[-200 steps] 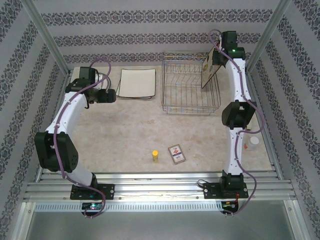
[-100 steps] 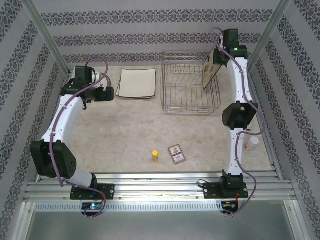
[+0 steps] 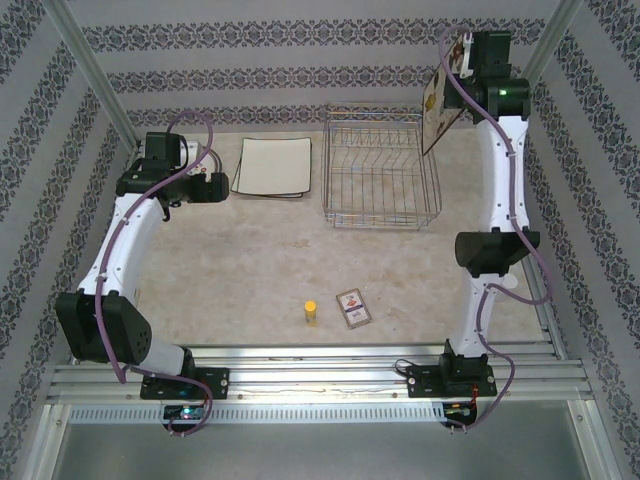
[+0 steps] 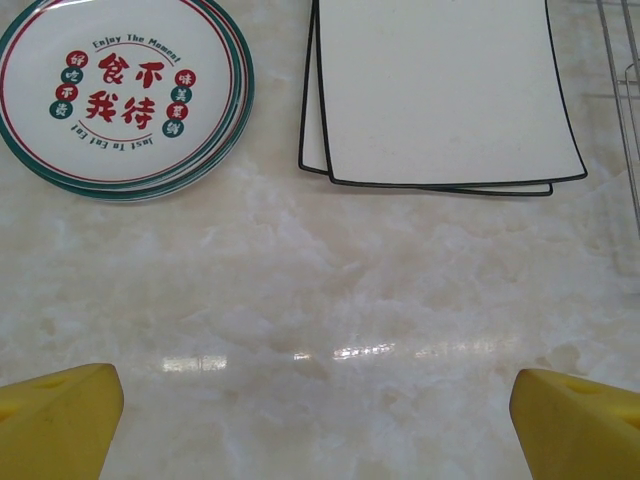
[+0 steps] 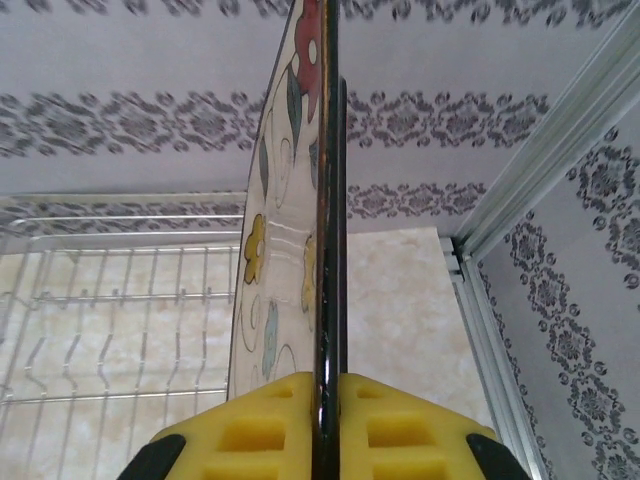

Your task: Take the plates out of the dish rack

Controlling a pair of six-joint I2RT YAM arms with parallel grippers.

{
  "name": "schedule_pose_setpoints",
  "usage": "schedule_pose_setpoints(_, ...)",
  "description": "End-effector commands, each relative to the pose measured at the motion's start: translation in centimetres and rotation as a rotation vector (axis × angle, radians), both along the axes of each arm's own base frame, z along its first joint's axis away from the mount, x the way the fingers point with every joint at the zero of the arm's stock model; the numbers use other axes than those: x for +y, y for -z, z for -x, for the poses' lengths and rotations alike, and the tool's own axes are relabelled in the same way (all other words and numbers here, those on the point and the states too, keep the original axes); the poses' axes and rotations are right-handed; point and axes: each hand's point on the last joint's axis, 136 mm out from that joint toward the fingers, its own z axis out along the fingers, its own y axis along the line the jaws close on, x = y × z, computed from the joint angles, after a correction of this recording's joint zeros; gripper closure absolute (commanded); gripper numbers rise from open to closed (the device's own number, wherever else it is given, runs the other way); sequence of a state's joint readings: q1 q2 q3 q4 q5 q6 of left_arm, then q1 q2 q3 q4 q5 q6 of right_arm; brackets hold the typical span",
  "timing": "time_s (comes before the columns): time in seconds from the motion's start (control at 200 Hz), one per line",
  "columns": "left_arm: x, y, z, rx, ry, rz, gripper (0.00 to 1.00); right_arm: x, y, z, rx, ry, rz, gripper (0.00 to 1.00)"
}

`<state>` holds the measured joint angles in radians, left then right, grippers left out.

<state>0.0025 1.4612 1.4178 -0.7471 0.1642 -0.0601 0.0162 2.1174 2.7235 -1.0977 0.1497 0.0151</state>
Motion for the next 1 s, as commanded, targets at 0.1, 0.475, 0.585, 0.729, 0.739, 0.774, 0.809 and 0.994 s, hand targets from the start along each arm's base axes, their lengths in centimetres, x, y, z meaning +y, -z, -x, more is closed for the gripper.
schedule_pose_setpoints(0.1, 0.0, -0.4, 1.0, 0.015, -0.004, 0.018, 0.0, 7.5, -8.4, 4.6, -0.211, -0.233, -0.215, 1.0)
schedule_pose_setpoints(0.475, 0.5, 0.3, 1.6, 0.088, -0.02, -0.038, 0.0, 17.3, -5.1, 10.1, -0.252, -0.704, -0.938, 1.0)
schedule_pose_setpoints(0.585, -0.3, -0.1, 1.5, 0.086, 0.0, -0.017, 0.0, 18.6, -2.8, 11.0, -0.235, -0.772, -1.04, 1.0)
schedule_pose_setpoints(0.729, -4.2, -2.6, 0.7, -0.002, 0.099, 0.203, 0.01, 19.3, -0.1, 11.4, -0.22, -0.807, -1.125, 1.0)
schedule_pose_setpoints(0.739, -4.5, -2.9, 0.7, -0.011, 0.11, 0.222, 0.01, 19.3, 0.2, 11.3, -0.213, -0.805, -1.131, 1.0)
schedule_pose_setpoints(0.774, -5.7, -3.6, 0.4, -0.033, 0.142, 0.298, 0.01, 19.4, 0.6, 11.3, -0.211, -0.81, -1.145, 1.0)
schedule_pose_setpoints(0.809, -6.8, -4.4, 0.1, -0.058, 0.172, 0.368, 0.01, 19.5, 1.1, 11.4, -0.202, -0.815, -1.161, 1.0)
schedule_pose_setpoints(0.994, -10.8, -6.3, -0.9, -0.151, 0.262, 0.707, 0.0, 20.6, 1.0, 11.7, -0.201, -0.908, -1.242, 1.0)
